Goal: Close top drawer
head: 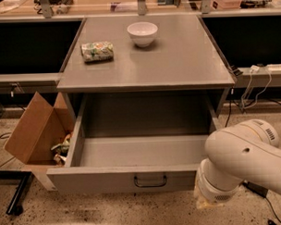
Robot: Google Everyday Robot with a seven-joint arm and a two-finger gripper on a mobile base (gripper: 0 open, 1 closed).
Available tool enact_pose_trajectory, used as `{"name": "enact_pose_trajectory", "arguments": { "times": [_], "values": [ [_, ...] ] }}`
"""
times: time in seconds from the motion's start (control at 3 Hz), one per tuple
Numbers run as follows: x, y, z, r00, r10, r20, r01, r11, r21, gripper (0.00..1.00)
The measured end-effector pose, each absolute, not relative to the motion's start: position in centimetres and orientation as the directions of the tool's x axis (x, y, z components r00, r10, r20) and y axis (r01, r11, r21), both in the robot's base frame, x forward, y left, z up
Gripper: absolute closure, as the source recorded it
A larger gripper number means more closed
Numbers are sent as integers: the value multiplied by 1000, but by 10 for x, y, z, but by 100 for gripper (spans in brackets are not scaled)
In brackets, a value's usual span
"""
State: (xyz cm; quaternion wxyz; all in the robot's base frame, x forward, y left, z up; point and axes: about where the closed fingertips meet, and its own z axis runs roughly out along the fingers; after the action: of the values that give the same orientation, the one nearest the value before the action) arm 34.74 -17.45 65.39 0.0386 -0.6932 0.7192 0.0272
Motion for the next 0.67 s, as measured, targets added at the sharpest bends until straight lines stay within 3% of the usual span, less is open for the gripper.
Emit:
{"name": "enact_pose_trajectory", "arguments": {
  "times": [0.33,0.67],
  "values": [
    [353,-175,654,-31,-995,-97,-999,32,-16,0],
    [368,-178,653,-15,-994,-106,-1000,17,-19,0]
  ]
}}
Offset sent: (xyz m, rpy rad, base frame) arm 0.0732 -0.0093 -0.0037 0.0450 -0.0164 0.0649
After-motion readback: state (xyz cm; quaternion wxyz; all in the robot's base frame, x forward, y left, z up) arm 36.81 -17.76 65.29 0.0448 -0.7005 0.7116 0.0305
